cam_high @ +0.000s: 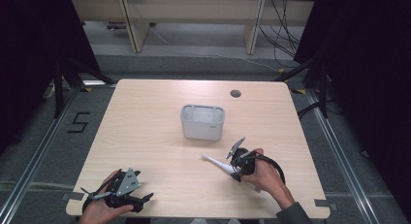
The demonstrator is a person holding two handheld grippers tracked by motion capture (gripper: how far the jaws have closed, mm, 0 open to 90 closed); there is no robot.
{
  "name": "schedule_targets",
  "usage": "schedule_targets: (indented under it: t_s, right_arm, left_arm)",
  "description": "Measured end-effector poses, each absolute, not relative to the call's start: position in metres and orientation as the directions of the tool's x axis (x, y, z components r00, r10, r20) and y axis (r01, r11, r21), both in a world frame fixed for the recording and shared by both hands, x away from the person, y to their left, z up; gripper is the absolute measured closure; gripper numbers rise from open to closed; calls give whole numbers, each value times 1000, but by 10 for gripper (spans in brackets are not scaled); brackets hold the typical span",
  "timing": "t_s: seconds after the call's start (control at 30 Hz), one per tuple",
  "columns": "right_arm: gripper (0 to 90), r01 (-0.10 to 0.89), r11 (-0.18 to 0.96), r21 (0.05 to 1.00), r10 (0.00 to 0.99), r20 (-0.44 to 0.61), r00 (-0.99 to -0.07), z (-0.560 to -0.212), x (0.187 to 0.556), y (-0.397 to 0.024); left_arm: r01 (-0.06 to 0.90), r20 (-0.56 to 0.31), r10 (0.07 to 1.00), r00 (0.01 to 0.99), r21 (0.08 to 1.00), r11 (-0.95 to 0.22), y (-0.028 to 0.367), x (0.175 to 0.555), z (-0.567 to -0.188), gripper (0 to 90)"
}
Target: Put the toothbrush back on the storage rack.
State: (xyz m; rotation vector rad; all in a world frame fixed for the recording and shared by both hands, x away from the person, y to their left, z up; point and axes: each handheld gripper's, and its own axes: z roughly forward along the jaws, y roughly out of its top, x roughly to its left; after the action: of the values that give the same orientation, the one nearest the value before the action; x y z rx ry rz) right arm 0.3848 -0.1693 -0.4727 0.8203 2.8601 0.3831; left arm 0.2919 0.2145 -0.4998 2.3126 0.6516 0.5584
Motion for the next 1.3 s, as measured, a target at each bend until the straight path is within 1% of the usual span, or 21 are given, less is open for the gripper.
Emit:
schedule_targets:
  t_s: [0.03,0.07,0.27,0.3,0.4,0.57,0.93,1.03,1.07,1.1,1.13,1.17,1.3]
  right_arm:
    - [542,490,826,278,525,-64,-849,-473,387,-169]
    - [546,503,821,271,536,-60,-842,-473,387,-169]
    - [573,489,837,244,516,-57,-855,-474,390,-166]
    - [578,477,849,227,499,-49,-865,-475,392,-165]
    - [596,482,853,200,498,-39,-866,-475,393,-163]
    - [645,471,865,175,484,-33,-875,-476,395,-160]
    - [659,481,868,119,487,-22,-873,-475,398,-154]
    - [660,444,891,90,449,-40,-893,-476,402,-151]
    - [660,454,888,80,458,-47,-888,-476,402,-149]
    - [659,437,896,75,441,-47,-896,-476,403,-149]
    - [659,463,884,62,466,-39,-884,-475,403,-147]
    - [658,437,898,52,438,-27,-898,-475,406,-147]
    - [657,442,896,41,443,-20,-896,-476,407,-146]
  left_arm:
    - [297,222,580,784,686,-664,215,292,-499,155]
    - [301,212,589,780,699,-649,214,291,-500,155]
    - [302,206,585,784,698,-650,214,291,-500,155]
    - [302,207,587,783,699,-648,214,292,-500,155]
    - [298,215,586,781,696,-653,214,292,-500,155]
    - [298,216,582,784,693,-657,214,291,-499,155]
    - [302,207,589,782,700,-647,213,291,-500,155]
    - [303,209,589,781,698,-649,214,291,-500,155]
    - [300,213,586,782,695,-653,214,291,-500,155]
    - [301,208,587,782,699,-648,213,291,-500,155]
    - [302,204,587,784,700,-647,213,292,-500,155]
    - [301,206,587,783,700,-647,213,291,-500,155]
    - [302,204,586,784,700,-647,213,291,-500,155]
